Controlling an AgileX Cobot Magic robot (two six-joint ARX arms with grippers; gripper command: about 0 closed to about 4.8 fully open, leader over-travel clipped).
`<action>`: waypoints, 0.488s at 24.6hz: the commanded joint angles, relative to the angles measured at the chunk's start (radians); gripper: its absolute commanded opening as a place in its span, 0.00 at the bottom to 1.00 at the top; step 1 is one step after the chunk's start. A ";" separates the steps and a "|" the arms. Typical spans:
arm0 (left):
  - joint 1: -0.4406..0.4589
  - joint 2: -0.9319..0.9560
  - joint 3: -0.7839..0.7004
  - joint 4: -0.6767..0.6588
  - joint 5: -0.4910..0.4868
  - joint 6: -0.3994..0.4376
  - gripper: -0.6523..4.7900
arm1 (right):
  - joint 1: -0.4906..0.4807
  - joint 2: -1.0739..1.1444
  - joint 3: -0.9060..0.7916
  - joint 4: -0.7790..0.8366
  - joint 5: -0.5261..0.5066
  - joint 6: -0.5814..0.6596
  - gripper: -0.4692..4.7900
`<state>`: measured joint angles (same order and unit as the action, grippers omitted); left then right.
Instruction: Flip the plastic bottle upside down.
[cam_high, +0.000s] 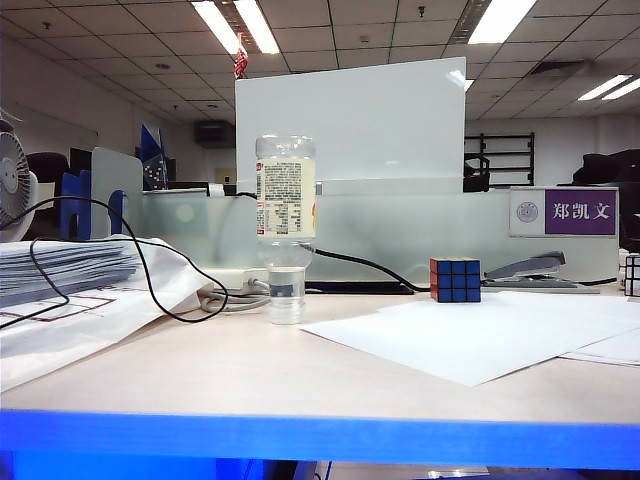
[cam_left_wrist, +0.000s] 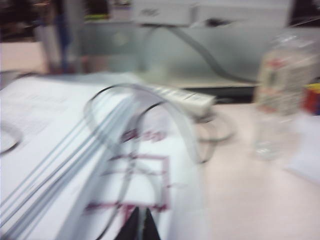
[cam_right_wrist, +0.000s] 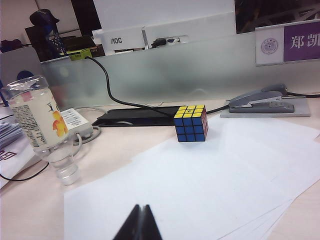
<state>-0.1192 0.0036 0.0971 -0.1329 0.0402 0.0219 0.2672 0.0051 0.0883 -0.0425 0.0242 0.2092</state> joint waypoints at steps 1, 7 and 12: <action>0.061 -0.001 -0.054 0.091 0.008 -0.045 0.11 | 0.001 0.001 0.002 0.013 0.000 0.000 0.07; 0.086 -0.002 -0.088 0.123 0.003 -0.072 0.11 | 0.001 0.001 0.002 0.013 0.000 0.000 0.07; 0.110 -0.002 -0.088 0.140 -0.003 -0.032 0.11 | 0.001 0.001 0.002 0.014 0.000 0.000 0.07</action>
<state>-0.0181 0.0036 0.0086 -0.0174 0.0414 -0.0250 0.2672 0.0051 0.0883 -0.0425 0.0242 0.2092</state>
